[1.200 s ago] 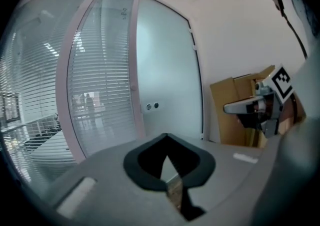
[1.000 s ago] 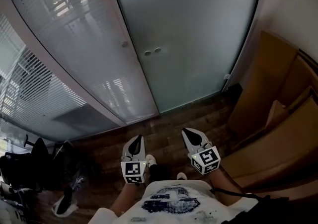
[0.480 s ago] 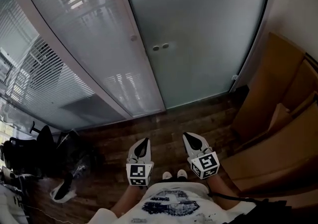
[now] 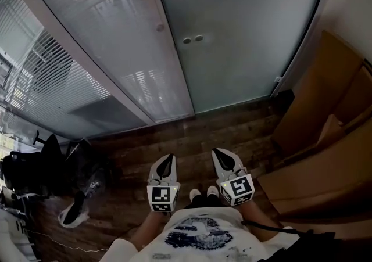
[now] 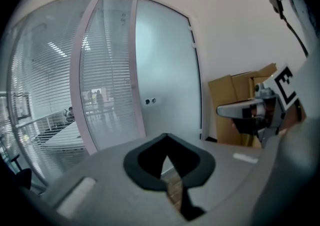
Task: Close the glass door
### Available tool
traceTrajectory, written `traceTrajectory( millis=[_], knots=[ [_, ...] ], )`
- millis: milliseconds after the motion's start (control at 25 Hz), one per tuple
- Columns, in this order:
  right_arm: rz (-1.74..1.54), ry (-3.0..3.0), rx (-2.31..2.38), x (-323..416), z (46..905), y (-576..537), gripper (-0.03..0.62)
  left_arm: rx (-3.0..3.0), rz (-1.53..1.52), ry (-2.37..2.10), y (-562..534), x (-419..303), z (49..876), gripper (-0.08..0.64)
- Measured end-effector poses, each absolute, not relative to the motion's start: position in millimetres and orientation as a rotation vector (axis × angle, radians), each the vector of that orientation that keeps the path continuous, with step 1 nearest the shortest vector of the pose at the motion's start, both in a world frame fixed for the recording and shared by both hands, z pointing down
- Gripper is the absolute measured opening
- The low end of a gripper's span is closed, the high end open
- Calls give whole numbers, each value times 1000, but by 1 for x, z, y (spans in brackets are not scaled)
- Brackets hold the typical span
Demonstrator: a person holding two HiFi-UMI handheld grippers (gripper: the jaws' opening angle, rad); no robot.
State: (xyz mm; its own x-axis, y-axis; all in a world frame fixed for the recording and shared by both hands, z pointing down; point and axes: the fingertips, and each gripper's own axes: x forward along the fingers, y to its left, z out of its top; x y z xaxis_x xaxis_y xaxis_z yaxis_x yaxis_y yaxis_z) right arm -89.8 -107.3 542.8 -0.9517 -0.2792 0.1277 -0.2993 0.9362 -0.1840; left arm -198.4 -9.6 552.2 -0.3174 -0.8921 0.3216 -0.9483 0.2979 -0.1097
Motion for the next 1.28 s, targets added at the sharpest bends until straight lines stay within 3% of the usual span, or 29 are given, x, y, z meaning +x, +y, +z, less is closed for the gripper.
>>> traceTrajectory(
  millis=[1280],
  knots=[
    [195,-2991,462,-121,517,-91,8,1693,360,-2418,17,-236,537,2]
  ],
)
